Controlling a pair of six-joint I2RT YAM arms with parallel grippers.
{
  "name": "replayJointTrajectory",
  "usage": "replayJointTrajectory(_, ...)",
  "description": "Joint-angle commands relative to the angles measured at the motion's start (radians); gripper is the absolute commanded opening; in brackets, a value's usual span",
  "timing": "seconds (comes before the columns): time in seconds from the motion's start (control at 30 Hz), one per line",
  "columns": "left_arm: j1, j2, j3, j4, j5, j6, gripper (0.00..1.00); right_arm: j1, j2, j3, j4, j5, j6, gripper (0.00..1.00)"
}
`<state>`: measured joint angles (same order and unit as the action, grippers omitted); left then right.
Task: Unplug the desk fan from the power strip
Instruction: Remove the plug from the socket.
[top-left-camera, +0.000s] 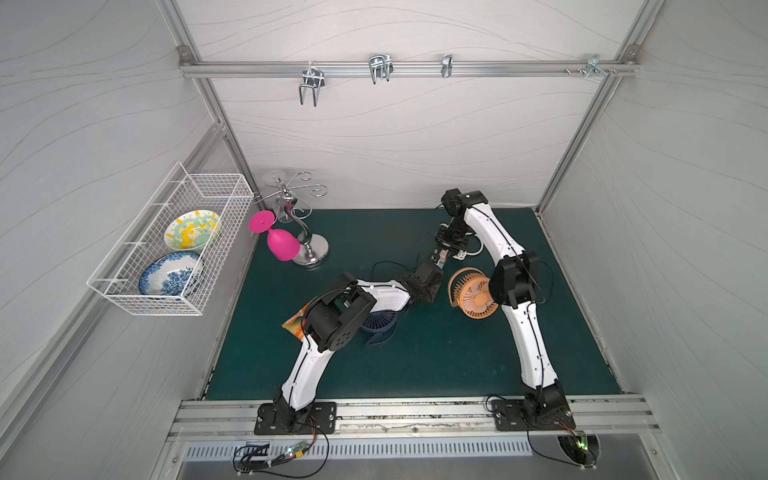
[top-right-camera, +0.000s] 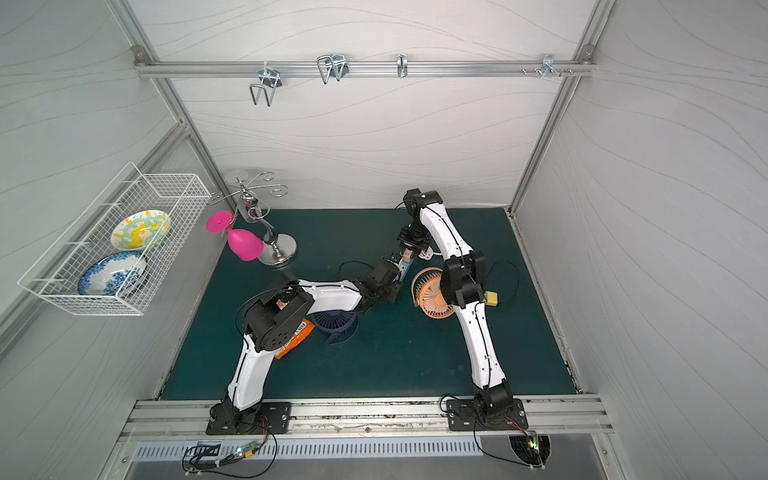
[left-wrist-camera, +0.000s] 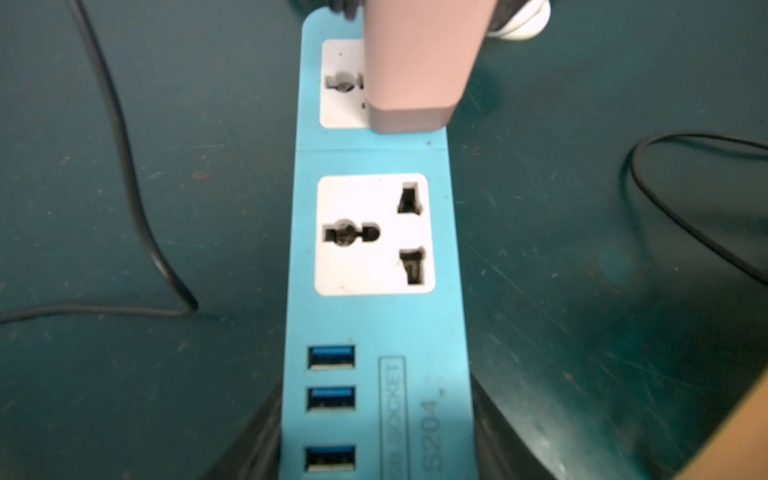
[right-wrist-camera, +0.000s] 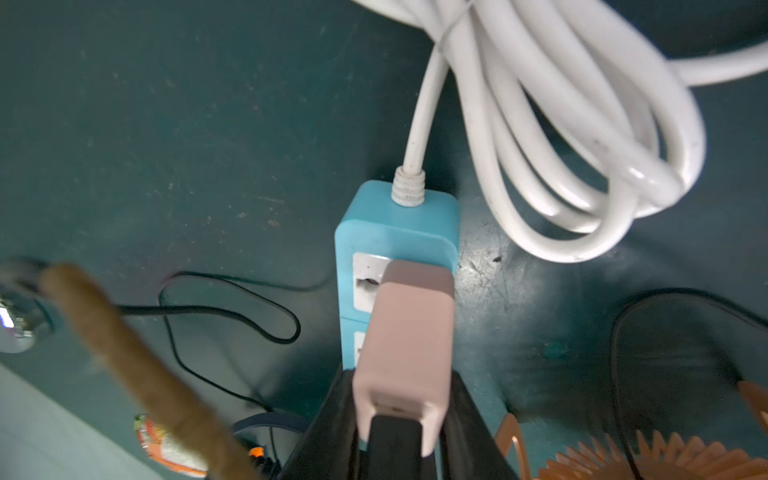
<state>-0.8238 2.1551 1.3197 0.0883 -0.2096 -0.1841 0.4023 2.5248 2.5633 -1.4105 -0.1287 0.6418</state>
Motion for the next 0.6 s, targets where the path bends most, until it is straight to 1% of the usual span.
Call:
replayJointTrajectory(0.0,-0.071,0.064,-0.046,-0.156,0.202,0.042,0.0,0.067,0.018,0.102,0.049,-0.068,-0.11,0.0)
replayJointTrajectory(0.07,-0.072,0.066,-0.043,-0.157,0.202,0.043,0.0,0.07,0.019,0.094,0.025,-0.061,-0.125,0.0)
replayJointTrajectory(0.13,-0.071,0.069,-0.038,-0.156,0.201,0.043,0.0,0.088,-0.008,0.068,0.019,0.009,-0.161,0.0)
replayJointTrajectory(0.17,-0.071,0.068,-0.036,-0.157,0.201,0.043,0.0,0.097,-0.019,0.048,0.02,0.012,-0.166,0.0)
replayJointTrajectory(0.23,-0.072,0.07,-0.029,-0.16,0.199,0.043,0.0,0.096,-0.05,0.001,0.036,-0.001,-0.149,0.0)
replayJointTrajectory(0.3,-0.071,0.071,-0.022,-0.163,0.198,0.041,0.0,0.107,-0.102,-0.068,0.074,0.027,-0.132,0.0)
replayJointTrajectory(0.4,-0.071,0.071,-0.014,-0.167,0.193,0.044,0.0,0.088,-0.18,-0.229,0.213,-0.088,-0.025,0.0)
replayJointTrajectory(0.43,-0.072,0.07,-0.016,-0.168,0.192,0.041,0.0,0.079,-0.195,-0.254,0.241,-0.096,0.014,0.0)
replayJointTrajectory(0.5,-0.072,0.064,-0.026,-0.167,0.191,0.041,0.0,0.06,-0.208,-0.254,0.261,-0.103,0.056,0.0)
replayJointTrajectory(0.57,-0.071,0.062,-0.034,-0.161,0.19,0.04,0.0,0.033,-0.22,-0.25,0.291,-0.144,0.101,0.0)
